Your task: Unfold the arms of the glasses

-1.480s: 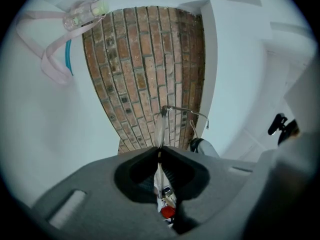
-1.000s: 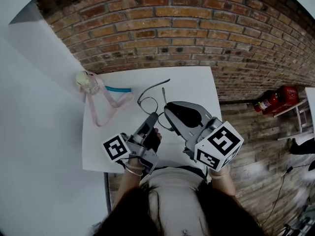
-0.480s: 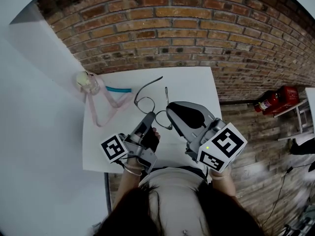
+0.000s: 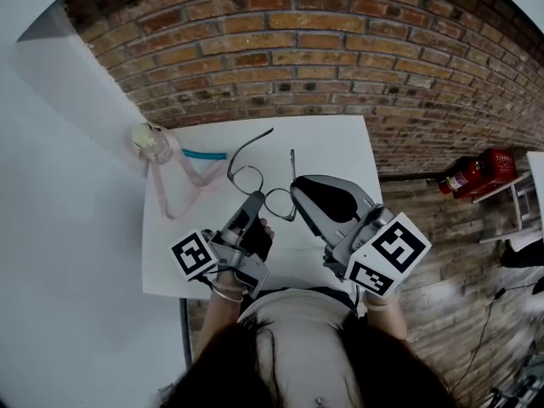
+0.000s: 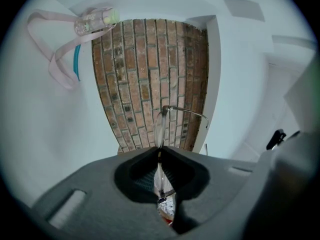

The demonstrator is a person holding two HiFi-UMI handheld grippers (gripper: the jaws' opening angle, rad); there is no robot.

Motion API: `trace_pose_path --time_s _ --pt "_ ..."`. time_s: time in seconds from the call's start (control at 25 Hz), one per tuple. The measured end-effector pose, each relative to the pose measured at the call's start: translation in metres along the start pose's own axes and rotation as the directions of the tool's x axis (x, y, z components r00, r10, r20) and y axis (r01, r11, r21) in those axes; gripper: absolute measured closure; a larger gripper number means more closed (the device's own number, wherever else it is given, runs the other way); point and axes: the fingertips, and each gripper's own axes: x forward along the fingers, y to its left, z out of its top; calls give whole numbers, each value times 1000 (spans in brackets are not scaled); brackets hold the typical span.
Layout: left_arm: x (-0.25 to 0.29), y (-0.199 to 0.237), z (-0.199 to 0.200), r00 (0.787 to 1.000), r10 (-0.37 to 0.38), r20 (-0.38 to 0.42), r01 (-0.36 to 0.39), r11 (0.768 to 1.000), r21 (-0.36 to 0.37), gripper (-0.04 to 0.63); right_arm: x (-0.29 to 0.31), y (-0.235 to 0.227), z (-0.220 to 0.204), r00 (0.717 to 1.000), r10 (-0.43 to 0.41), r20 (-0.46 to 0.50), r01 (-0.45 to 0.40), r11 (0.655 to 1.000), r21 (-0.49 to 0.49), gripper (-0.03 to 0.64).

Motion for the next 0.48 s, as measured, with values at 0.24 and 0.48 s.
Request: trace_pose_path --time_s 0.24,0.48 --pt "-1 -1 3 1000 -2 12 2 1000 -8 571 -4 0 2 1000 2 11 -2 1000 3 581" --pt "-2 0 8 1000 -8 27 8 1000 -21 571 -5 0 4 1000 7 22 -7 1000 0 581"
